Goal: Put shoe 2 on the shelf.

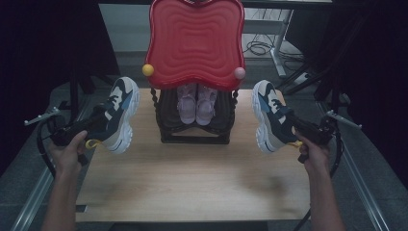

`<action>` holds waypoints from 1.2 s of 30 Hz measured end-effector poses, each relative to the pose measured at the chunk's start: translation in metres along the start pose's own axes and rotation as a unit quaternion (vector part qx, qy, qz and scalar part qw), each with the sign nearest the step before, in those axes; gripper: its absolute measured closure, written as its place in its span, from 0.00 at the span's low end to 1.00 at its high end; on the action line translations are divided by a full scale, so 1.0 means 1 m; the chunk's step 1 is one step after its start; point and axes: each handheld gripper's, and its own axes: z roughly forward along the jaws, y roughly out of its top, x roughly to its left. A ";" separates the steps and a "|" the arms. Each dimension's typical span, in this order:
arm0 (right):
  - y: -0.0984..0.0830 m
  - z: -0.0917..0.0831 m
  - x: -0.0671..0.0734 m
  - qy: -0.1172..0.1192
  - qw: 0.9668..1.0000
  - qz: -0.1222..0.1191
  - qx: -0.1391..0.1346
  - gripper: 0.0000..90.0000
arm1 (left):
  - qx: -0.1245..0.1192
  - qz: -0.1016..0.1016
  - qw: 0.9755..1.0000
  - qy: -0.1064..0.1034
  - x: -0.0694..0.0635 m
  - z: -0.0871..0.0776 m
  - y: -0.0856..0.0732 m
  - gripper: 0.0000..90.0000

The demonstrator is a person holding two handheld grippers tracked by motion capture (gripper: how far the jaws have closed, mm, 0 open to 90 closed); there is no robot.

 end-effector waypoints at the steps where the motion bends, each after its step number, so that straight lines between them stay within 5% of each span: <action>1: 0.001 0.001 0.000 0.000 1.000 -0.002 0.000 0.82 | -0.001 0.001 1.000 0.001 0.000 0.000 0.001 0.80; 14: 0.017 0.009 0.006 -0.006 1.000 0.001 -0.022 0.82 | -0.017 0.004 1.000 0.010 -0.001 0.002 0.019 0.80; 36: 0.073 0.020 0.041 0.000 0.996 -0.014 -0.083 0.82 | -0.053 0.023 0.998 0.002 -0.029 0.014 0.083 0.80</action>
